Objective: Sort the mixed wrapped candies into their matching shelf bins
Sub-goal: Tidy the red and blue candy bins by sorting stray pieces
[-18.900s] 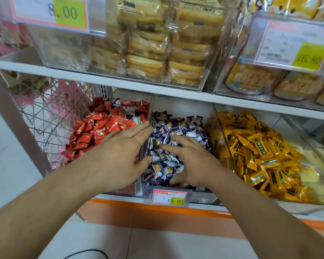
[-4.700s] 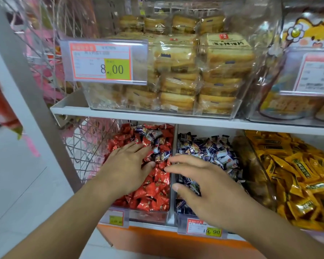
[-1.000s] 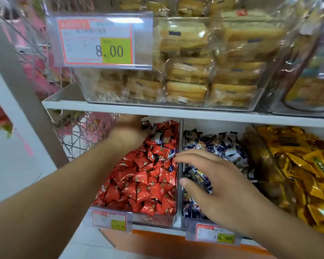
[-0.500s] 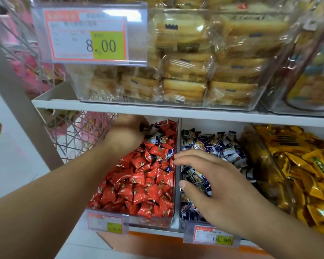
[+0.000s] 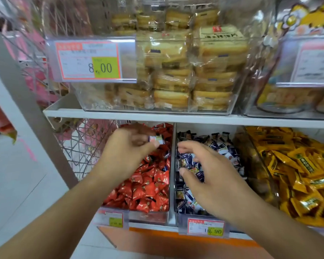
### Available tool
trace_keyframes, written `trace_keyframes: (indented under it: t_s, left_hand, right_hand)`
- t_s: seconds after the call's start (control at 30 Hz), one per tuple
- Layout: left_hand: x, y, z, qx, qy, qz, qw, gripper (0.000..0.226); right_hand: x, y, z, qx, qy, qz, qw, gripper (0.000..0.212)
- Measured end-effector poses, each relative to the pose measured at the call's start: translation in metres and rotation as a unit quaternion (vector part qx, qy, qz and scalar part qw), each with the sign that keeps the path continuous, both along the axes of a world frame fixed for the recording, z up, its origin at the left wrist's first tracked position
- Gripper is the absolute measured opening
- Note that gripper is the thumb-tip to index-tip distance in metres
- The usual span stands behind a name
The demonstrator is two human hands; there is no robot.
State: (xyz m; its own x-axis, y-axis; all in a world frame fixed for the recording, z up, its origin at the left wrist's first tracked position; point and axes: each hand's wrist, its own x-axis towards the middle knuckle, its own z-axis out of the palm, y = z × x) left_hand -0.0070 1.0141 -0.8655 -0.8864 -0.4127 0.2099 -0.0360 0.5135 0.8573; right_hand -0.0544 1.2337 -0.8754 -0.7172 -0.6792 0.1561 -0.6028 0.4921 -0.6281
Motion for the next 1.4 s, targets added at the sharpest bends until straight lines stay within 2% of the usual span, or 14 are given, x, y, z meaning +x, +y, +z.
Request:
trace_keyframes:
  t_s: [0.1,0.2,0.27,0.33,0.47,0.6,0.67,0.77,0.83,0.93,1.13,1.23,1.3,1.4]
  left_hand:
    - [0.025,0.026,0.008,0.061,-0.020,-0.072,0.995,0.012]
    - [0.038,0.043,0.013,0.094,-0.038,-0.116,0.988,0.010]
    - [0.040,0.047,0.013,0.091,-0.041,-0.117,0.988,0.012]
    - [0.034,0.042,0.009,0.063,-0.038,-0.084,0.994,0.014]
    - [0.001,0.009,-0.008,-0.043,-0.037,0.051,0.997,0.012]
    - [-0.034,-0.015,-0.018,-0.203,-0.091,0.084,0.971,0.026]
    - [-0.050,-0.024,-0.022,-0.246,-0.128,0.068,0.958,0.038]
    - [-0.065,-0.032,-0.029,-0.286,-0.178,0.031,0.941,0.035]
    - [-0.066,-0.033,-0.032,-0.305,-0.173,0.024,0.936,0.029]
    - [-0.060,-0.032,-0.035,-0.323,-0.105,0.038,0.940,0.023]
    - [-0.035,-0.021,-0.023,-0.214,-0.035,0.098,0.971,0.021]
    - [-0.014,-0.013,-0.015,-0.068,-0.010,0.104,0.992,0.026]
    - [0.002,-0.001,-0.007,0.019,-0.001,0.120,0.993,0.031]
    - [0.022,0.023,0.005,0.124,0.009,0.087,0.988,0.015]
  right_hand:
    - [0.000,0.003,0.004,-0.035,0.009,-0.015,0.999,0.050]
    - [0.002,0.009,0.009,-0.024,0.046,-0.015,0.999,0.024]
    - [0.003,0.014,0.010,-0.020,0.065,-0.030,0.997,0.014]
    - [0.000,0.019,0.012,0.002,0.072,-0.059,0.996,0.019]
    - [-0.007,0.025,0.015,0.092,0.023,-0.097,0.991,0.054]
    - [-0.009,0.023,0.009,0.086,0.009,-0.085,0.993,0.043]
    - [-0.011,0.021,0.005,0.091,0.008,-0.076,0.993,0.037]
    - [-0.015,0.018,0.001,0.093,0.011,-0.062,0.994,0.030]
    - [-0.016,0.017,-0.001,0.096,0.012,-0.057,0.994,0.028]
    - [-0.017,0.017,-0.003,0.096,0.017,-0.053,0.994,0.028]
    - [-0.015,0.020,-0.003,0.088,0.019,-0.049,0.995,0.029]
    - [-0.013,0.021,-0.001,0.077,0.012,-0.048,0.996,0.028]
    - [-0.011,0.021,0.000,0.063,0.010,-0.048,0.997,0.030]
    - [-0.007,0.020,0.003,0.020,-0.015,-0.042,0.999,0.041]
